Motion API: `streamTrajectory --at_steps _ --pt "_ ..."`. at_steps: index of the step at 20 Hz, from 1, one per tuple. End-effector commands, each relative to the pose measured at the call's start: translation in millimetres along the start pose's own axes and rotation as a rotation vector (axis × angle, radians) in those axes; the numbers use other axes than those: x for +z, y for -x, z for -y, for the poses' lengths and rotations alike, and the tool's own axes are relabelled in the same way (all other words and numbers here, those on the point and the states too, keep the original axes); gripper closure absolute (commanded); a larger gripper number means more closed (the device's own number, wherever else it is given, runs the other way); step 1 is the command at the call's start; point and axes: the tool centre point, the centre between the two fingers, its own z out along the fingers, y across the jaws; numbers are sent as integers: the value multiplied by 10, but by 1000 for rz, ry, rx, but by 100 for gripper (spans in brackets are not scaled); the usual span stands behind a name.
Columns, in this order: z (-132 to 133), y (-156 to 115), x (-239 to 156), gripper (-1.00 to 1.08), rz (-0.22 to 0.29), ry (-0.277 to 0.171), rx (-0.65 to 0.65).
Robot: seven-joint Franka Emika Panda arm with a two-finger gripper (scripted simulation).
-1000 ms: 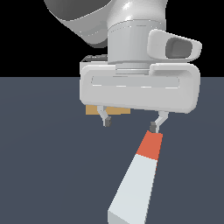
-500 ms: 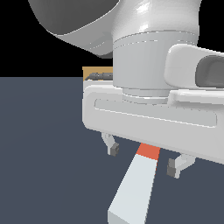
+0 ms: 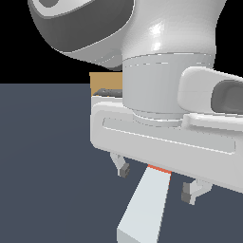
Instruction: Insert the peg into the horizontal hole in a box.
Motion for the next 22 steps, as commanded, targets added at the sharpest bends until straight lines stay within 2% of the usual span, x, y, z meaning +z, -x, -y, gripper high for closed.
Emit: streamTrajectory --at_steps 1,6,11,12,22 --pt "7 7 121 -92 0 -1 2" --pt "10 10 352 -92 0 -1 5" --pt "-4 9 393 -92 -1 -1 5" --pt "-4 9 393 108 -1 -1 5" --pt "-2 10 395 108 0 -2 5"
